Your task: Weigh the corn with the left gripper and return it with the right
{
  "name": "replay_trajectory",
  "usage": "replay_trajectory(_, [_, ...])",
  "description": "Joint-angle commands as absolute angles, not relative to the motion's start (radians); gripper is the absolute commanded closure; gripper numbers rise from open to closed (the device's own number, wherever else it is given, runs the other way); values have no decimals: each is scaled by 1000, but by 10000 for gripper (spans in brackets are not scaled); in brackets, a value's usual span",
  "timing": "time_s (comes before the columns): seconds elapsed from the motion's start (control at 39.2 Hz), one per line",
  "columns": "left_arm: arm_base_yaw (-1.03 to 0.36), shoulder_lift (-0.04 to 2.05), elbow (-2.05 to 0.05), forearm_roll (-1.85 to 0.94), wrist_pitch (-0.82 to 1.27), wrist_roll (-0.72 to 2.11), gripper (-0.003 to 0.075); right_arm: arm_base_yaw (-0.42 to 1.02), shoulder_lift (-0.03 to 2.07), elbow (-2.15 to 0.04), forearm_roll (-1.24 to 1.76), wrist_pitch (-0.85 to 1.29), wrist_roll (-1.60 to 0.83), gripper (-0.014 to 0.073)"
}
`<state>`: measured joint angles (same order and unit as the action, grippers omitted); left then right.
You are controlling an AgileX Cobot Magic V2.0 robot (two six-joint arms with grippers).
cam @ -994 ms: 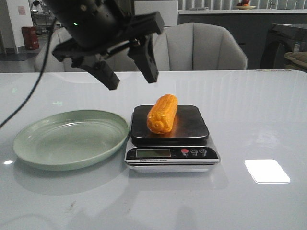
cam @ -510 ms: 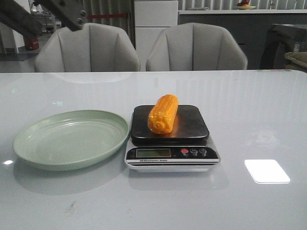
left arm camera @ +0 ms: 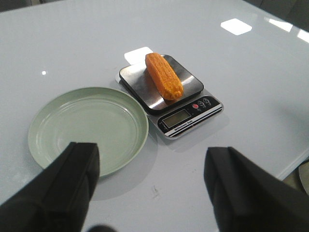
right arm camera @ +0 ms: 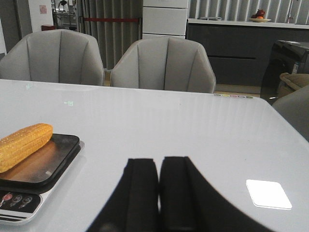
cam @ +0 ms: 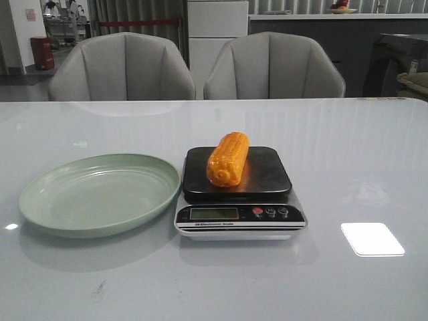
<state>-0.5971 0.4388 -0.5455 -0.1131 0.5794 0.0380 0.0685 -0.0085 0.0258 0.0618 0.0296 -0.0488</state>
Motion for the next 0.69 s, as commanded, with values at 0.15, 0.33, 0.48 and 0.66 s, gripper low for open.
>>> replay_trajectory(0.15, [-598, 162, -465, -115, 549, 67, 324, 68, -28, 36, 57, -47, -57, 425])
replay_trajectory(0.33, [-598, 16, -413, -115, 571, 67, 603, 68, -28, 36, 57, -47, -57, 425])
replay_trajectory(0.48, [-598, -27, -403, -115, 537, 67, 595, 68, -28, 36, 57, -47, -57, 425])
replay_trajectory(0.66, [-598, -27, -403, -115, 555, 67, 595, 67, -28, 36, 57, -56, -57, 425])
